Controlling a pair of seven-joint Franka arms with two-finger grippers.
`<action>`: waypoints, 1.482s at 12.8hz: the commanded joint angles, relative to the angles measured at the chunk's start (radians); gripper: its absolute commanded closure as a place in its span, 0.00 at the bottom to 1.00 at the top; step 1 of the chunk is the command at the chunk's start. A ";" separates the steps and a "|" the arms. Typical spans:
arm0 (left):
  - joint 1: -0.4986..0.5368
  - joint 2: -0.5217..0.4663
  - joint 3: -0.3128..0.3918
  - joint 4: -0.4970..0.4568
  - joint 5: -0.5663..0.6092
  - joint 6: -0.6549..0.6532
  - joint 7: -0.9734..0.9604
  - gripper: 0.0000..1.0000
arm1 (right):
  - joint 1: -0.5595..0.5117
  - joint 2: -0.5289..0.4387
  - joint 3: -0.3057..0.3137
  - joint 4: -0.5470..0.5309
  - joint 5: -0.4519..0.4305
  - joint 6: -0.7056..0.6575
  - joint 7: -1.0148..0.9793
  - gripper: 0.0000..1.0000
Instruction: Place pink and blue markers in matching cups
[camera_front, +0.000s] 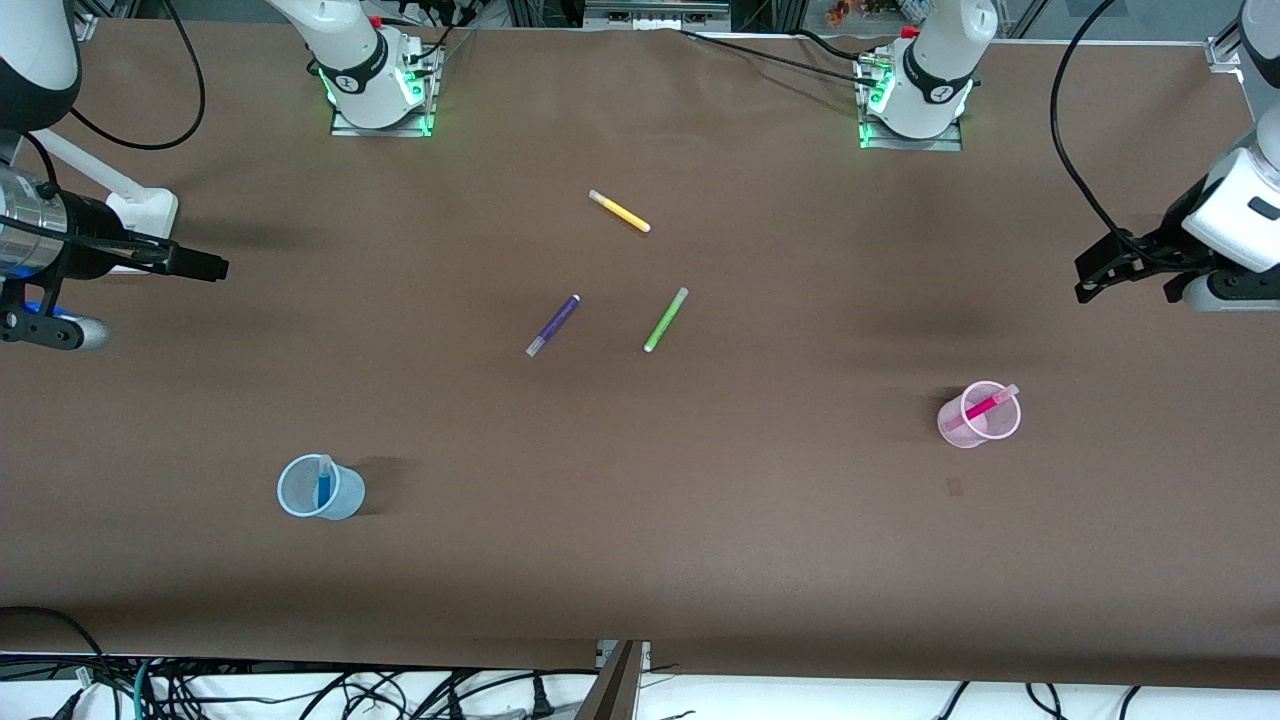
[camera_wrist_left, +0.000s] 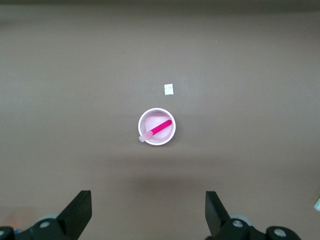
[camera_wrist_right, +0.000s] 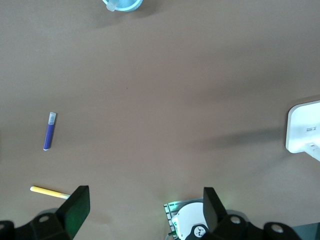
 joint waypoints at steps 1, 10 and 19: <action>-0.015 -0.041 0.014 -0.049 -0.005 0.024 -0.036 0.00 | 0.006 -0.069 -0.004 -0.085 -0.018 0.028 -0.015 0.00; -0.042 -0.042 0.019 -0.013 -0.004 -0.090 -0.032 0.00 | 0.004 -0.382 -0.015 -0.509 -0.020 0.306 -0.110 0.00; -0.044 -0.042 0.017 -0.013 -0.004 -0.095 -0.032 0.00 | 0.003 -0.384 -0.013 -0.501 -0.013 0.309 -0.107 0.00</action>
